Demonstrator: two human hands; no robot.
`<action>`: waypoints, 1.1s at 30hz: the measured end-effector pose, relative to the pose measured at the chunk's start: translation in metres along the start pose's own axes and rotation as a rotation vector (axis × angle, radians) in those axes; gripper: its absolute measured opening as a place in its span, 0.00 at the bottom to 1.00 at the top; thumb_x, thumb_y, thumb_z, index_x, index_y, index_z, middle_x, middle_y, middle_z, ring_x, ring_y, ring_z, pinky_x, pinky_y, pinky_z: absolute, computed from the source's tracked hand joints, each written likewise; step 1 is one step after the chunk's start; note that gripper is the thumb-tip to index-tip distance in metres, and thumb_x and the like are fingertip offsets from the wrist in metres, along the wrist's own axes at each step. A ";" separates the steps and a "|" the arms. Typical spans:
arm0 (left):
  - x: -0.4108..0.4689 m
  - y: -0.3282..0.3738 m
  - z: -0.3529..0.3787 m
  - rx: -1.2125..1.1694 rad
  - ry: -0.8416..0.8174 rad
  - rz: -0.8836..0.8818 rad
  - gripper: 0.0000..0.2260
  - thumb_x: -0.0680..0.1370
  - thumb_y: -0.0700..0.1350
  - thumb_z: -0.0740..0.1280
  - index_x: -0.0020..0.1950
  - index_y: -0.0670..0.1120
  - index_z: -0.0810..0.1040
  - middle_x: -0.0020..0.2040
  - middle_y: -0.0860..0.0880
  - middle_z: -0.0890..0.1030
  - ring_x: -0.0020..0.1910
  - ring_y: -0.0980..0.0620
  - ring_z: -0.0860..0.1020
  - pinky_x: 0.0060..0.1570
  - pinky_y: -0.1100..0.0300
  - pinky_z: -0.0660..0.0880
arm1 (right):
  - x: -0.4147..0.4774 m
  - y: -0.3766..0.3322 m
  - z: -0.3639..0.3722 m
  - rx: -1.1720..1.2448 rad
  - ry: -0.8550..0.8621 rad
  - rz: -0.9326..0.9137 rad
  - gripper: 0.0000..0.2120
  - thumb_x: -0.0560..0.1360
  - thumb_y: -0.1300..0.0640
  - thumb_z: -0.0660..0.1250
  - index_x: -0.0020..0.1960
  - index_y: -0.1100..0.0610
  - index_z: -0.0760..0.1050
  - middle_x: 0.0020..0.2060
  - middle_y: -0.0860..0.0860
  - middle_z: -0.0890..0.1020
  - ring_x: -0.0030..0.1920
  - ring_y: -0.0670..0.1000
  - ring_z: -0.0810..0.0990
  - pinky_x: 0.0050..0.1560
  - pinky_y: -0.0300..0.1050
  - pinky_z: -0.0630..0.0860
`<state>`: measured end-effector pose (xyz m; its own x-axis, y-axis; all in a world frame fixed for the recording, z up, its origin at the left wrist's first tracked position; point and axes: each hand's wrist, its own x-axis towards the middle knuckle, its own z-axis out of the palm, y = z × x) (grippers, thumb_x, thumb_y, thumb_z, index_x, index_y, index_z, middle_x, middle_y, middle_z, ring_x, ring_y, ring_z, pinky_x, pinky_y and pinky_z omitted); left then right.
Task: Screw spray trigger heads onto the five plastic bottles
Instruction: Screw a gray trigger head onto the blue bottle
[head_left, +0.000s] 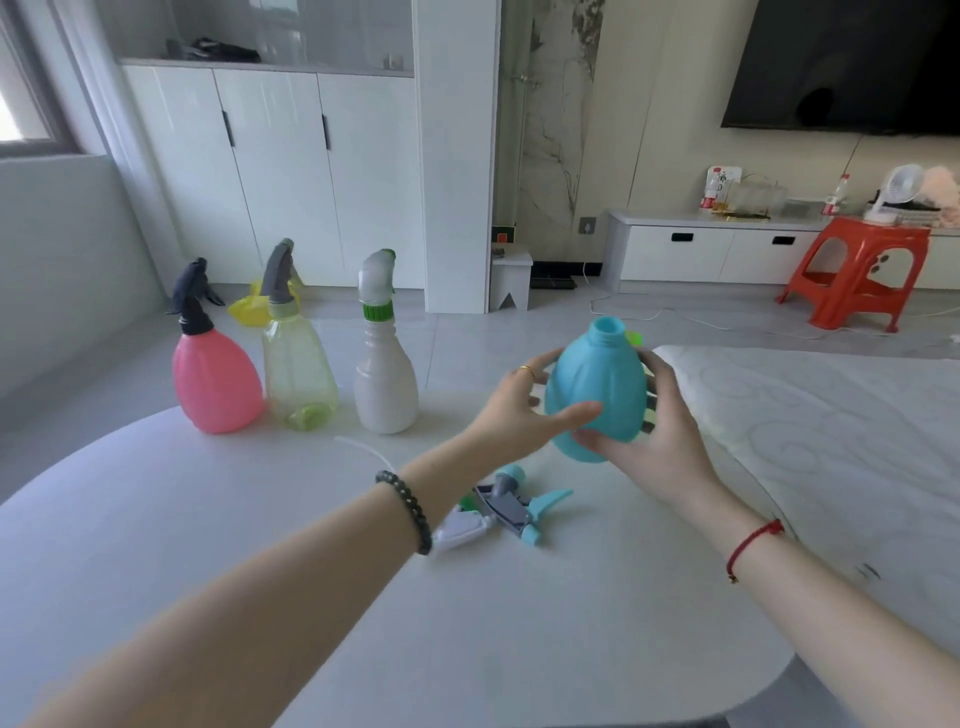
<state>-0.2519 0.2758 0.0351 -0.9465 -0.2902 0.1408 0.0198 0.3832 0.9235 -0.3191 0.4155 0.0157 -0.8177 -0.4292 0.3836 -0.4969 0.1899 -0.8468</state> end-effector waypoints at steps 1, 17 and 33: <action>-0.008 0.000 -0.016 -0.005 0.002 0.008 0.31 0.71 0.52 0.70 0.70 0.55 0.61 0.64 0.51 0.70 0.61 0.51 0.72 0.58 0.58 0.71 | -0.002 -0.012 0.010 0.018 -0.022 -0.018 0.42 0.59 0.53 0.79 0.66 0.46 0.60 0.61 0.47 0.72 0.60 0.51 0.74 0.58 0.53 0.76; -0.143 -0.088 -0.150 -0.023 0.084 -0.147 0.31 0.67 0.45 0.75 0.58 0.66 0.61 0.59 0.57 0.72 0.54 0.61 0.76 0.46 0.66 0.79 | -0.082 -0.069 0.167 0.029 -0.543 -0.017 0.40 0.64 0.55 0.74 0.64 0.36 0.53 0.61 0.44 0.70 0.62 0.46 0.71 0.57 0.36 0.70; -0.142 -0.103 -0.144 -0.032 0.064 -0.162 0.35 0.58 0.59 0.73 0.59 0.71 0.59 0.59 0.59 0.74 0.57 0.59 0.75 0.49 0.66 0.77 | -0.047 0.029 0.089 -0.812 -0.400 -0.017 0.21 0.74 0.58 0.62 0.66 0.54 0.65 0.59 0.56 0.78 0.56 0.60 0.76 0.57 0.47 0.69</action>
<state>-0.0727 0.1513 -0.0289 -0.9159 -0.4013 0.0103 -0.1205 0.2994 0.9465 -0.2690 0.3628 -0.0592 -0.7215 -0.6839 0.1082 -0.6842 0.6801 -0.2633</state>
